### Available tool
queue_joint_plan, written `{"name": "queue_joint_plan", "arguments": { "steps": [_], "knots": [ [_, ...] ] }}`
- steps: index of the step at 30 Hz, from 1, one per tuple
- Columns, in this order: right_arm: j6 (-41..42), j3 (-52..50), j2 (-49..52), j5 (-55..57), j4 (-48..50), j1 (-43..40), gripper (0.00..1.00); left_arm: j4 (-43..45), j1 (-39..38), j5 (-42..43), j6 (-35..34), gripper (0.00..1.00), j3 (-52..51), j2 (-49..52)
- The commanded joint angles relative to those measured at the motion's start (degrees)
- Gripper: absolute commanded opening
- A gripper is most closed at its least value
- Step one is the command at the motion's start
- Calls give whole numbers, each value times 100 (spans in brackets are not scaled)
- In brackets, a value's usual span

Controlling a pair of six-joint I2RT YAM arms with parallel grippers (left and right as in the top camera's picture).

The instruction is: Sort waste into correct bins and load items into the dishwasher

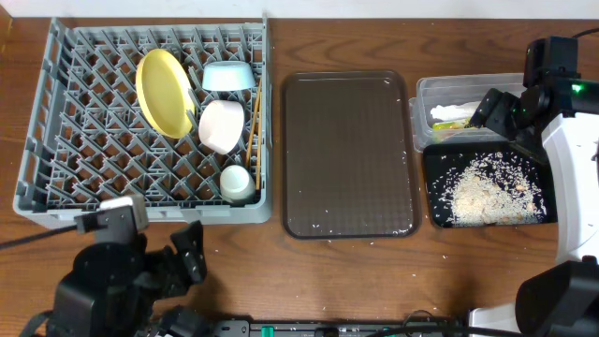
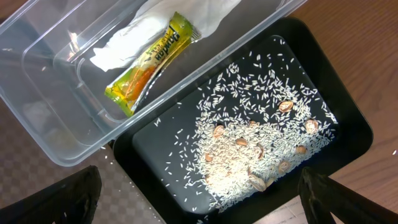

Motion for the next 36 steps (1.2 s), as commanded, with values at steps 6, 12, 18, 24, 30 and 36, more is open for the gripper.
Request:
{"name": "queue_joint_plan", "arguments": {
  "steps": [6, 12, 18, 24, 30, 36],
  "knots": [
    [105, 70, -76, 76, -7, -15, 99, -72, -15, -345, -94, 88, -149, -48],
    [105, 70, -76, 79, -9, -15, 99, 431, -11, -699, -92, 89, -433, -72],
    [105, 70, -76, 79, -9, -15, 99, 1403, 688, -826, 131, 89, -1043, -302],
    [105, 70, -79, 79, -7, -15, 99, 2671, 1952, -621, 166, 89, -2223, -975],
    [105, 70, -76, 79, -9, -17, 99, 4293, 2719, -634, 302, 90, -3563, -1818],
    [105, 70, -76, 79, -9, -15, 99, 5825, 3279, -632, 411, 90, -4911, -2538]
  ]
}}
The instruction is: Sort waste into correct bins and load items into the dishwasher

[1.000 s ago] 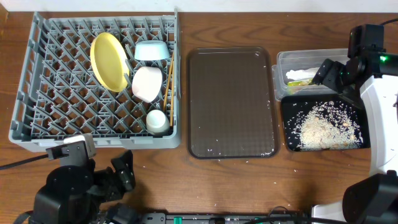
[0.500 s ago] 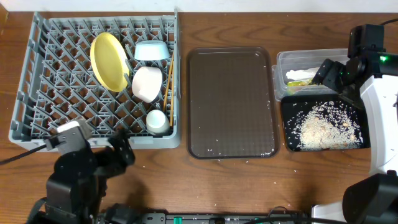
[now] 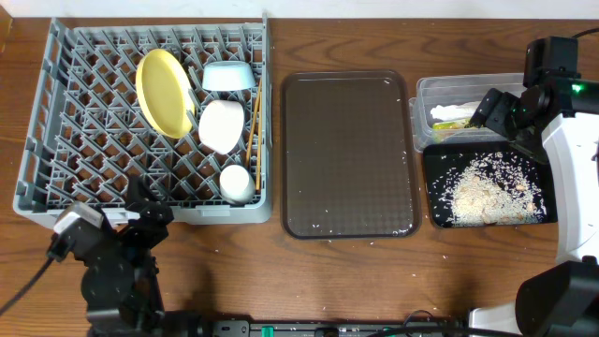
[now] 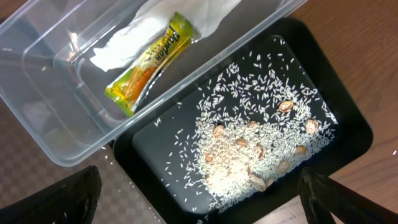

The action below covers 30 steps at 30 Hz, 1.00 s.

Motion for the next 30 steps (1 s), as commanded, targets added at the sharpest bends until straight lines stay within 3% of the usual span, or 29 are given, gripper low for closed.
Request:
{"name": "queue_joint_plan", "arguments": {
  "steps": [1, 8, 13, 27, 30],
  "knots": [
    [105, 70, -76, 76, -9, -15, 99, 496, 243, -33, 208, 90, -656, -356],
    [105, 70, -76, 76, -7, -17, 99, 1919, 363, 144, 981, 90, -1834, -872],
    [105, 70, -76, 74, -9, -15, 99, 2415, 450, 337, 1419, 90, -2302, -1082],
    [105, 70, -76, 74, -7, -15, 99, 2402, 476, 339, 1563, 91, -3152, -1375],
    [105, 70, -76, 76, -9, -17, 99, 2017, 476, 334, 1565, 91, -3143, -1458]
  ]
}}
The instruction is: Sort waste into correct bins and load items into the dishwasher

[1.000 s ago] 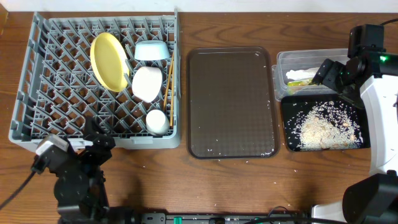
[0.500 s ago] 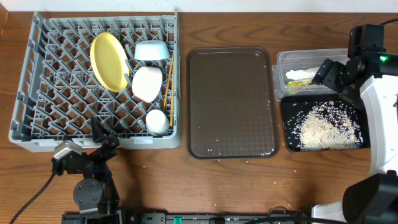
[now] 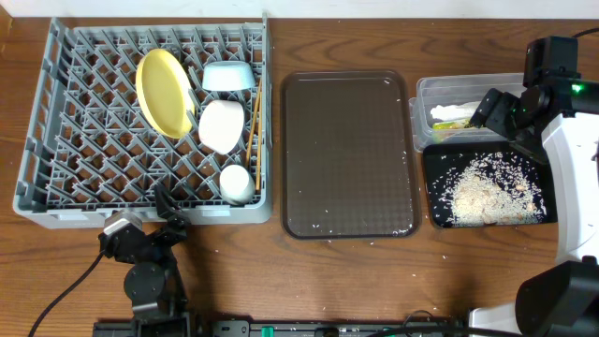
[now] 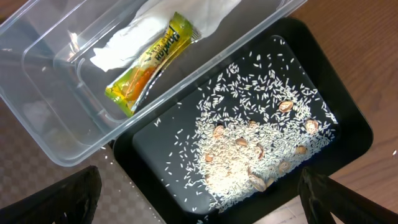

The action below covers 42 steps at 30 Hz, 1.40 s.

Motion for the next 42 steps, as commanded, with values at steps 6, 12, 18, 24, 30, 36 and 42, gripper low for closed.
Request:
{"name": "queue_joint_plan", "arguments": {
  "steps": [6, 12, 18, 24, 30, 36, 42],
  "knots": [
    [103, 70, -76, 79, -2, -15, 99, -328, 31, 24, 94, 91, -76, -120],
    [103, 70, -76, 76, -2, -17, 99, -313, 31, 15, 94, 91, -76, -103],
    [103, 70, -76, 76, 0, -15, 99, -313, 31, 15, 94, 91, -76, -103],
    [103, 70, -76, 79, -2, -15, 99, -313, 31, 15, 94, 91, -76, -103],
    [103, 70, -76, 79, -2, -15, 99, -313, 31, 15, 94, 91, -76, -103],
    [103, 70, -79, 79, -2, -15, 99, -313, 31, 15, 94, 91, -76, -103],
    [76, 70, -177, 245, 15, -4, 99, -313, 31, 15, 94, 91, -76, -103]
  ]
}}
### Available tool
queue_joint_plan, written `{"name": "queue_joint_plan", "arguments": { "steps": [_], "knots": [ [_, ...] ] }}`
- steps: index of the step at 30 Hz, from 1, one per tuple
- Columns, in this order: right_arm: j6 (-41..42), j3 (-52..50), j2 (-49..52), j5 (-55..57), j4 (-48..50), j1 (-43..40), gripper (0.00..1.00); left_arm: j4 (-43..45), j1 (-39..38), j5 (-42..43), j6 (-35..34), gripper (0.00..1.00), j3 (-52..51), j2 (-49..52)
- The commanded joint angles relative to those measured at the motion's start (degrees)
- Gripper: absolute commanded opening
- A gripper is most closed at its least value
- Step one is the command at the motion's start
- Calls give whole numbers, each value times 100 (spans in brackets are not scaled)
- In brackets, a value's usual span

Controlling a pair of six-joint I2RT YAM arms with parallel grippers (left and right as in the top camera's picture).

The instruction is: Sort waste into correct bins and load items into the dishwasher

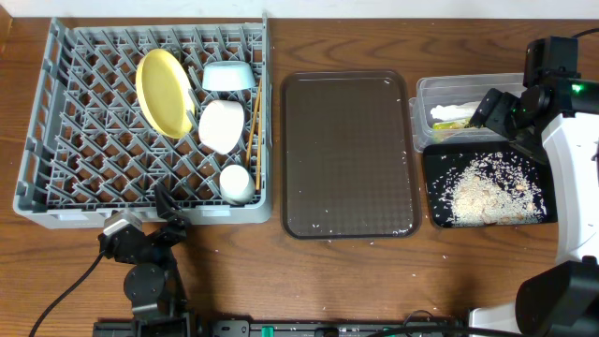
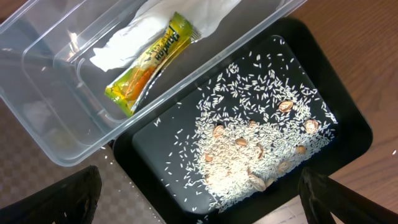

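Observation:
The grey dish rack (image 1: 56,140) on the left holds a yellow plate (image 1: 161,91), a light blue bowl (image 1: 228,76), a white bowl (image 1: 222,125), a pale cup (image 1: 236,182) and chopsticks (image 1: 254,122). The brown tray (image 1: 348,154) in the middle carries only stray rice grains. A clear bin (image 2: 43,118) holds a yellow-orange wrapper (image 2: 149,62) and a white napkin (image 2: 124,43). The black bin (image 2: 155,155) beside it holds rice (image 2: 249,155) and nut shells. My right gripper (image 2: 199,199) hangs open above both bins, holding nothing. My left gripper (image 1: 168,217) is folded low by the rack's front edge.
Wooden table (image 1: 356,281) with scattered rice grains near the tray's front. The right arm's white body (image 1: 571,178) stands along the right edge. A black bar (image 1: 281,329) runs along the table's near edge.
The left arm stood large at the front left corner, its gripper near the rack's front edge. It then showed smaller and further left. After that it was folded small under the rack's front edge and has stayed there. The right gripper has hung open over the bins throughout.

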Motion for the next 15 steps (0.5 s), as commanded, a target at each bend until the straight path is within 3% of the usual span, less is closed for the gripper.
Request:
{"name": "queue_joint_plan", "arguments": {
  "steps": [1, 8, 15],
  "knots": [
    [66, 70, -249, 317, 33, 9, 99, -256, 31, -7, 92, 91, -90, -39],
    [-802, -542, -1316, 328, 927, 380, 99, -256, 31, -7, 92, 91, -90, -39],
    [-975, -2826, -3342, 256, 2911, 761, 99, -256, 31, -7, 92, 91, -90, -39]
  ]
}}
